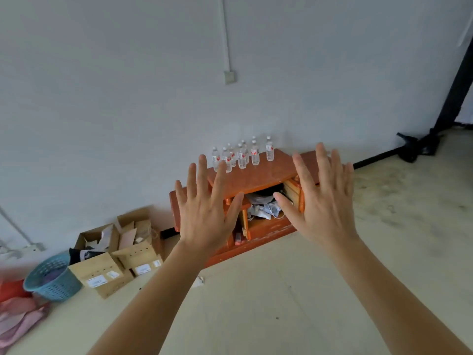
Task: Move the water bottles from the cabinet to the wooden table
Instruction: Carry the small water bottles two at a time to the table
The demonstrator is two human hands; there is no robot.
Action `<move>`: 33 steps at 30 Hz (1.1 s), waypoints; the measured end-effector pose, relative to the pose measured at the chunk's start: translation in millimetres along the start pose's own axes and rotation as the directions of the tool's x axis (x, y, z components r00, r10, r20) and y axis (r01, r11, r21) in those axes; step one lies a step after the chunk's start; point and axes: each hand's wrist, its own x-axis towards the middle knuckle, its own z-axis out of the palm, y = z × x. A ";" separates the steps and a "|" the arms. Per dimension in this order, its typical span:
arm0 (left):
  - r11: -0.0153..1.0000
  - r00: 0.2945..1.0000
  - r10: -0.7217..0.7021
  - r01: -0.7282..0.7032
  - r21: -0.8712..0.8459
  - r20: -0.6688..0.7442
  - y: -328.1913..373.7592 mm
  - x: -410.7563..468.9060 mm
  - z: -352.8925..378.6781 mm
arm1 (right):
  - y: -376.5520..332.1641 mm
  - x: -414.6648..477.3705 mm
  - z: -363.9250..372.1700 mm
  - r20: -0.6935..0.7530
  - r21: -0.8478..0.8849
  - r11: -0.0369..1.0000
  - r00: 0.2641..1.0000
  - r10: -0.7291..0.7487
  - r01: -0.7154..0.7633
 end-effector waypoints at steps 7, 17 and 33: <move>0.999 0.998 -0.053 0.053 0.012 -0.031 -28.8 133.3 83.8 | 35.3 125.9 111.4 0.053 0.035 0.999 0.998 -0.035 0.033; 0.996 0.996 -0.086 0.086 0.013 0.007 -100.6 289.9 251.1 | 65.0 253.5 313.7 0.122 0.003 0.995 0.988 -0.098 0.099; 0.991 0.970 -0.054 0.081 -0.105 0.238 -165.8 573.9 515.4 | 185.4 446.3 614.6 0.274 -0.011 0.996 0.957 0.092 -0.093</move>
